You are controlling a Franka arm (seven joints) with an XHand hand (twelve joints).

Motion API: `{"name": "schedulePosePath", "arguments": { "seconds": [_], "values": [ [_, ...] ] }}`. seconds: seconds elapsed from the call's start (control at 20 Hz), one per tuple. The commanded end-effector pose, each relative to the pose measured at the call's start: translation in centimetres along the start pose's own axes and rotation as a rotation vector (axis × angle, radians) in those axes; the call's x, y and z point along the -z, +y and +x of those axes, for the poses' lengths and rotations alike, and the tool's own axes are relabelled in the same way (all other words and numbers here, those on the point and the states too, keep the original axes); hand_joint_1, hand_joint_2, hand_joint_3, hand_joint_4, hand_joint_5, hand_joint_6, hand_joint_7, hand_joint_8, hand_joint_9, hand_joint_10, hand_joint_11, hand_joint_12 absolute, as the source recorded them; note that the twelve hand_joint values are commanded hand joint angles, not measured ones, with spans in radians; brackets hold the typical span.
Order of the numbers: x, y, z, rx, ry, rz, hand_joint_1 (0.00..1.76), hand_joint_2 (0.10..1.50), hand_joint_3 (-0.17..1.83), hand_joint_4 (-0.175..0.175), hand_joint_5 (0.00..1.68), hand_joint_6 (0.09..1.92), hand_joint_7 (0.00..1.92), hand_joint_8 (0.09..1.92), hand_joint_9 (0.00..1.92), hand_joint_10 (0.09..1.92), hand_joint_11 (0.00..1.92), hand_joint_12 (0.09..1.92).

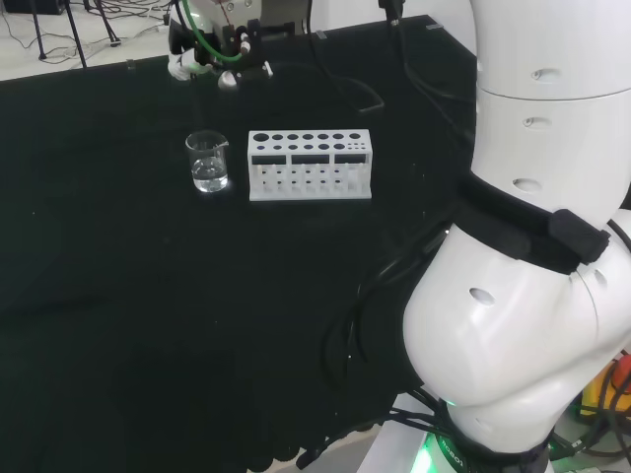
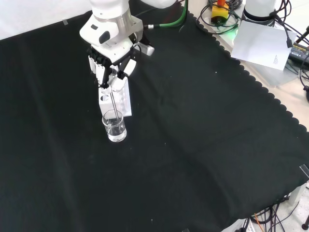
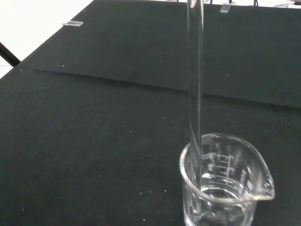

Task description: Stir in the beaker to the left of the white test tube rack with the glass rod.

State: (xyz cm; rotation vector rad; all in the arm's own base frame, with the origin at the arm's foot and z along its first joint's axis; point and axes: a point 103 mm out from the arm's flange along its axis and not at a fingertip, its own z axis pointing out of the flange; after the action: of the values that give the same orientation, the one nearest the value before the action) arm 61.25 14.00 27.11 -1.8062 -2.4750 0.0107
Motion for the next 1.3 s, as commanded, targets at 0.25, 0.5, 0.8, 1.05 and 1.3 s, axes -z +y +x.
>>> {"name": "schedulePosePath", "arguments": {
  "seconds": [0.25,0.5,0.8,1.05,1.3],
  "values": [
    [0.0,1.7,-1.6,-0.017,-0.001,0.003,1.29,1.07,0.00,-0.175,1.05,0.58,1.12,1.09,1.69,0.72,1.39,0.84],
    [0.9,-0.3,-5.3,-0.084,-0.009,-0.004,1.29,1.07,0.00,-0.175,1.05,0.58,1.12,1.09,1.69,0.72,1.39,0.84],
    [0.4,-1.4,-2.8,-0.067,-0.003,0.017,1.29,1.07,0.00,-0.175,1.05,0.58,1.12,1.09,1.69,0.72,1.39,0.84],
    [-0.7,0.0,0.2,-0.024,0.000,0.043,1.29,1.07,0.00,-0.175,1.05,0.58,1.12,1.09,1.69,0.72,1.39,0.83],
    [-0.4,1.9,0.8,-0.002,0.003,0.026,1.29,1.07,0.00,-0.175,1.05,0.58,1.12,1.09,1.69,0.72,1.39,0.83]
  ]
}}
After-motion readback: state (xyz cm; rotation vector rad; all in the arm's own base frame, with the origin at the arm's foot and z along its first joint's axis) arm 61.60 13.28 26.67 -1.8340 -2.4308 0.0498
